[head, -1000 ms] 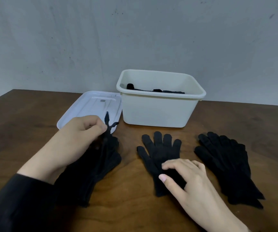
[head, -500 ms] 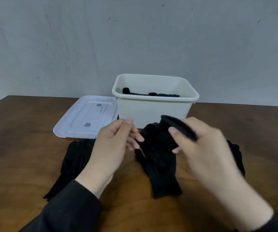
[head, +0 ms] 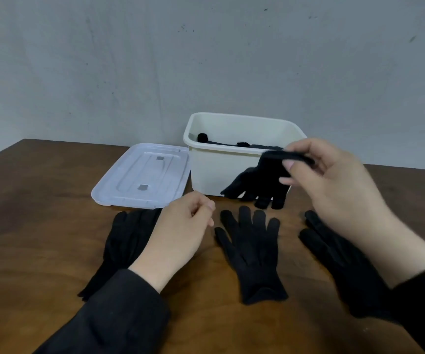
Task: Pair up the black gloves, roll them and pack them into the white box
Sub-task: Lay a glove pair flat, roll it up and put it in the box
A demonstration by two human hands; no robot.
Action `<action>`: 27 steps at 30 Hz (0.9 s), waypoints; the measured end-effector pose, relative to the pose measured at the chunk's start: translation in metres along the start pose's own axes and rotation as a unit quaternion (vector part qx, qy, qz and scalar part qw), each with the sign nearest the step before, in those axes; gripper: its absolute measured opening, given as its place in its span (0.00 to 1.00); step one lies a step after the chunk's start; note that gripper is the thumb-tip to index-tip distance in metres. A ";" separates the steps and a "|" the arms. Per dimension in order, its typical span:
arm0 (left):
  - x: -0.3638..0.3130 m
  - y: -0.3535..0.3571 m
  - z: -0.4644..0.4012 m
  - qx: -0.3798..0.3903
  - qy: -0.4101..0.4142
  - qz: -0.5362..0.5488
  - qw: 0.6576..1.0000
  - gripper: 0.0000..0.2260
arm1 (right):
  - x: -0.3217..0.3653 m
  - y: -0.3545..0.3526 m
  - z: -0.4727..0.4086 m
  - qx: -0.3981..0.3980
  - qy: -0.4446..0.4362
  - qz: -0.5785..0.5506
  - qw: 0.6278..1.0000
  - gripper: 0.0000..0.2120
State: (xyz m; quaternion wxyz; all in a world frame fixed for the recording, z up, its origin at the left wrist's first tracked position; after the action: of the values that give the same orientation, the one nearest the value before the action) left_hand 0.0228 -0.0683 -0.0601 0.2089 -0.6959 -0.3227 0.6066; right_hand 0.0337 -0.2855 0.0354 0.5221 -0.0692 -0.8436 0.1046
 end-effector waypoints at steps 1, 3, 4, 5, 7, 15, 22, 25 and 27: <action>-0.002 0.002 0.002 0.018 0.028 -0.066 0.997 0.08 | -0.008 0.003 0.012 0.013 -0.015 0.035 0.999 0.09; -0.006 0.006 0.006 0.055 0.084 -0.163 0.981 0.05 | -0.033 0.013 0.044 0.082 -0.010 0.084 0.993 0.10; -0.007 0.010 0.008 0.083 0.107 -0.191 0.972 0.05 | -0.048 0.020 0.062 0.135 0.013 0.095 0.986 0.11; -0.006 0.015 0.009 0.114 0.128 -0.221 0.960 0.07 | -0.063 0.026 0.079 0.189 0.034 0.107 0.975 0.10; -0.004 0.028 0.012 0.164 0.164 -0.308 0.923 0.15 | -0.086 0.033 0.104 0.256 0.038 0.136 0.956 0.09; 0.001 0.036 0.014 0.175 0.161 -0.395 0.887 0.25 | -0.093 0.029 0.112 0.264 0.031 0.134 0.955 0.07; 0.003 0.036 0.010 0.174 0.155 -0.391 0.890 0.24 | -0.093 0.023 0.114 0.284 0.038 0.111 0.952 0.07; 0.004 0.037 0.011 0.161 0.157 -0.394 0.891 0.22 | -0.095 0.025 0.113 0.299 0.008 0.131 0.945 0.04; 0.004 0.038 0.012 0.153 0.158 -0.396 0.891 0.21 | -0.096 0.026 0.114 0.304 -0.003 0.148 0.941 0.07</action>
State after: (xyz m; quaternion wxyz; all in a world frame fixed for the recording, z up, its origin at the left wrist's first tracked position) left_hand 0.0189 -0.0936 -0.0906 0.5843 -0.5565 -0.4371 0.3973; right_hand -0.0254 -0.2943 -0.1035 0.4947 -0.0312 -0.7534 0.4320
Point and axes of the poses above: each hand's wrist, its own z-axis away from the middle knuckle, its own y-axis out of the palm, x = y × z, the point moved 4 cm from there along -z, towards the middle knuckle, and after that the axes turned 15 degrees about -z, right-handed, at the moved point
